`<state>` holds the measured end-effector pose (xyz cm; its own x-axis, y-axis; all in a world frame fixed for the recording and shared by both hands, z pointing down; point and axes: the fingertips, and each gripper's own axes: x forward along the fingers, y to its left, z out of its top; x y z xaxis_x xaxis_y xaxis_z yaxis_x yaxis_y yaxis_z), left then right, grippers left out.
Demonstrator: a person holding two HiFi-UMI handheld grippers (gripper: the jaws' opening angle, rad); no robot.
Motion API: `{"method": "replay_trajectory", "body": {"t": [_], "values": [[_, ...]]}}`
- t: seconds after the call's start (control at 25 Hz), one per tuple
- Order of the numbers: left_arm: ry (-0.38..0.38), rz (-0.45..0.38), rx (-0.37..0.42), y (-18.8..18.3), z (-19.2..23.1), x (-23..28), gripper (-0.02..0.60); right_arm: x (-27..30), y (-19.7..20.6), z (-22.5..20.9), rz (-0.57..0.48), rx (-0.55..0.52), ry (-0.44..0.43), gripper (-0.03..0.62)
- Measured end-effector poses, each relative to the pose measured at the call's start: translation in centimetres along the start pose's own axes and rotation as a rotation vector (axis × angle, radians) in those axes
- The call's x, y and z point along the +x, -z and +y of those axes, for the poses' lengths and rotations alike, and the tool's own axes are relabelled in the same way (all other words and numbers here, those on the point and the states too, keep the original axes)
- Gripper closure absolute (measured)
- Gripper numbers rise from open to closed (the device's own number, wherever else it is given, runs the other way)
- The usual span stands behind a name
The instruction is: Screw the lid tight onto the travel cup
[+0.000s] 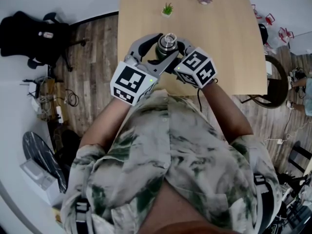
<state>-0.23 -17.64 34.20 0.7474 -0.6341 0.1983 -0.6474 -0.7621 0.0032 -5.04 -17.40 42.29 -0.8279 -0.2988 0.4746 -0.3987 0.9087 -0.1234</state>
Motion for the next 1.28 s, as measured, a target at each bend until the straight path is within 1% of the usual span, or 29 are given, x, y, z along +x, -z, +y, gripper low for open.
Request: {"method": "replay_trajectory", "body": {"t": [0.4,0.52,0.6,0.76,0.92,1.08,1.28], "values": [[0.266,-0.036,0.047,-0.5,-0.9,-0.7,0.321,-0.6,-0.5,0.9,-0.028,-0.036,-0.056,0.191],[0.334,-0.043,0.059,-0.7,-1.3,-0.9,0.321,-0.9,-0.6,1.3,-0.031,-0.046,-0.079,0.191],[0.363,-0.043,0.057,-0.7,-1.5,-0.9,0.321,-1.0,-0.7,1.5,-0.034,-0.045,-0.089,0.191],[0.357,-0.028,0.050,-0.5,-1.5,-0.6,0.319,-1.1,-0.3,1.3,-0.034,-0.028,-0.090,0.190],[0.321,-0.014,0.047,-0.3,-1.2,-0.3,0.319,-1.0,-0.2,0.9,-0.036,-0.010,-0.083,0.189],[0.296,-0.037,0.038,-1.0,-0.9,-0.6,0.319,-1.1,0.0,0.5,-0.040,0.005,-0.072,0.190],[0.271,-0.045,0.025,-1.2,-0.3,-1.3,0.319,-1.3,0.4,0.0,-0.030,0.004,-0.056,0.189]]}}
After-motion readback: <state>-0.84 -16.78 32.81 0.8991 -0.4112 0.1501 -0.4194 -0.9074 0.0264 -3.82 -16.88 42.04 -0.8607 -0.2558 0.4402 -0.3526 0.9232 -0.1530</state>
